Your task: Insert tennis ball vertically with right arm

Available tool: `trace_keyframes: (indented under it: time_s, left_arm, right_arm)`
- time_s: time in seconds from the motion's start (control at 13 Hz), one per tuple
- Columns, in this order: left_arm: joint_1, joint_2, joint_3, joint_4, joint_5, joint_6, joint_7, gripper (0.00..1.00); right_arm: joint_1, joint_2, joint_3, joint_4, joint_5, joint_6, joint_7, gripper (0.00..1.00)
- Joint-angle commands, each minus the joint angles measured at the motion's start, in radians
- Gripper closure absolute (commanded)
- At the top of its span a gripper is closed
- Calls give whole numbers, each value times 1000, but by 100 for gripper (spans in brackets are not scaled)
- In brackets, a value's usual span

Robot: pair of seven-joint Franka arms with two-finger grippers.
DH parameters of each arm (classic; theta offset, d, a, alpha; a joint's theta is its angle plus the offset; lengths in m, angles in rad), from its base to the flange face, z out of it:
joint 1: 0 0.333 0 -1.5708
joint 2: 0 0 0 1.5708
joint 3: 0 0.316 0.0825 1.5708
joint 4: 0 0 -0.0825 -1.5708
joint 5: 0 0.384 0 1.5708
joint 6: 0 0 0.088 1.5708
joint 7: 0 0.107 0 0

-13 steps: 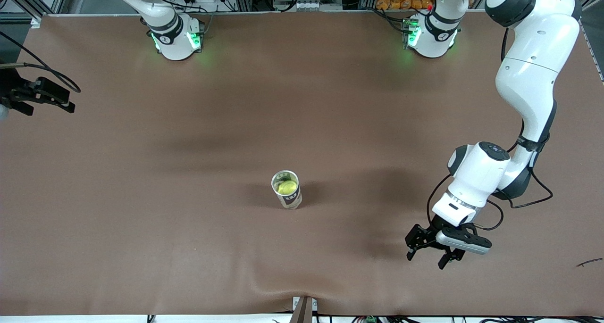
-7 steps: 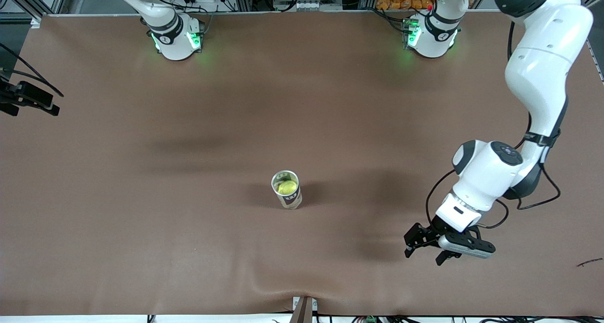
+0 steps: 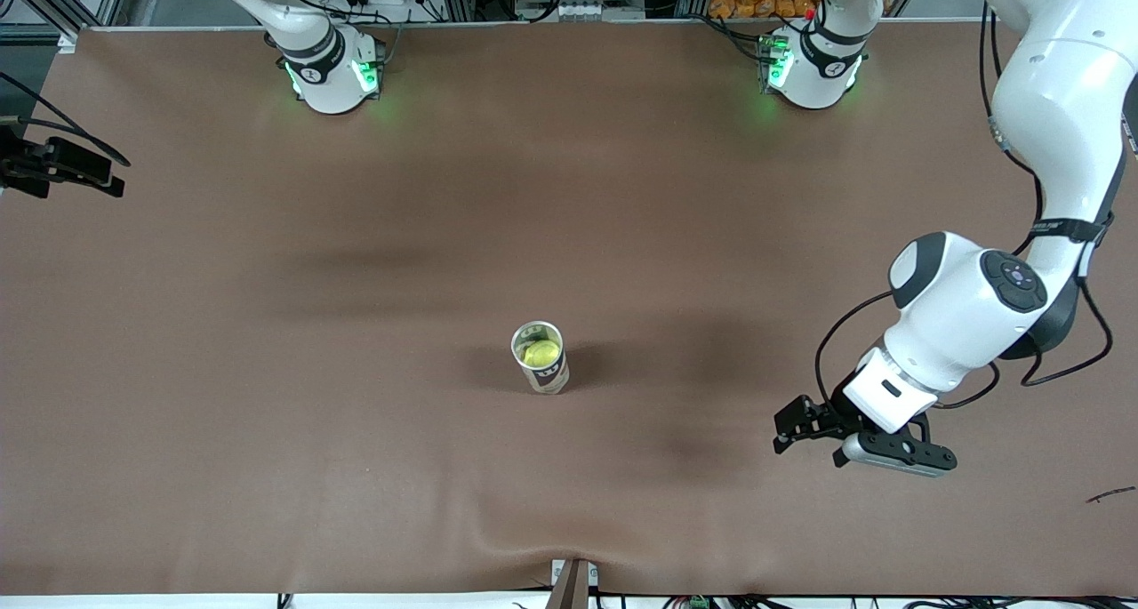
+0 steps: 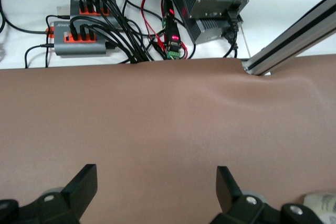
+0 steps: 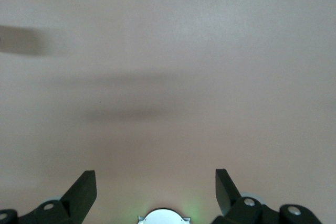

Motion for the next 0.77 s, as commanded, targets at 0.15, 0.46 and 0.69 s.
trace_keyframes:
  time_s: [0.15, 0.46, 0.69]
  left_arm:
    - [148, -50, -195, -10, 1, -276, 5, 0]
    - [205, -51, -282, -9, 1, -461, 40, 0]
    - [231, -96, -324, 5, -4, -589, 40, 0]
  right_arm:
    - [-9, -2, 9, 17, -6, -27, -5, 0]
    - [26, 2, 10, 16, -6, -15, -5, 0]
    - [46, 8, 10, 11, -7, 13, -5, 0]
